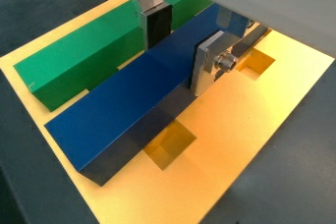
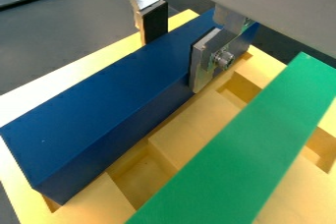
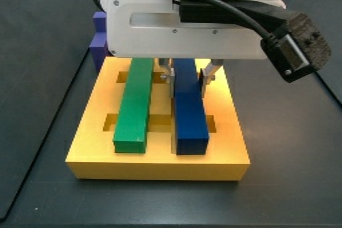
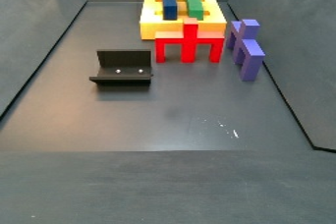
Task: Pick up the blue object. Move up. Move to above the board. Insert the blue object.
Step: Insert the blue object.
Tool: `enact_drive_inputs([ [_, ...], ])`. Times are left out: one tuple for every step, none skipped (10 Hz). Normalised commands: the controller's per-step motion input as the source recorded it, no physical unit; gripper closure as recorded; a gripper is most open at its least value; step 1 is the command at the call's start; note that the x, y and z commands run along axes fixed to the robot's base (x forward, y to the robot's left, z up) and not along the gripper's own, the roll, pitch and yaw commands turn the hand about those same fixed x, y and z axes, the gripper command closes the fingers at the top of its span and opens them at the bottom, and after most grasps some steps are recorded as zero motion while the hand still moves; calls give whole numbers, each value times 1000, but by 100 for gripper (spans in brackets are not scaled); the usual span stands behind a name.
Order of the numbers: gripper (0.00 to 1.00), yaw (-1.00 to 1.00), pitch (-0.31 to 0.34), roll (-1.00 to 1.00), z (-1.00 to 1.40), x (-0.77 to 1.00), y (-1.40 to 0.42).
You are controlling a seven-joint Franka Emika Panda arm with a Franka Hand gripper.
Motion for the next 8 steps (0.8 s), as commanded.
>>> enact_drive_inputs([
  [100,-231,86,111,-160,-9,0],
  [100,-57,103,139,-249,26,120],
  [100,-103,103,120,-254,37,140],
  [100,-20,101,113,-237,134,77],
  [100,0,127,147,-246,154,111],
  [100,0,100,137,-214,111,0],
  [100,0,67,50,-29,0,0],
  [100,0,0,0,0,0,0],
])
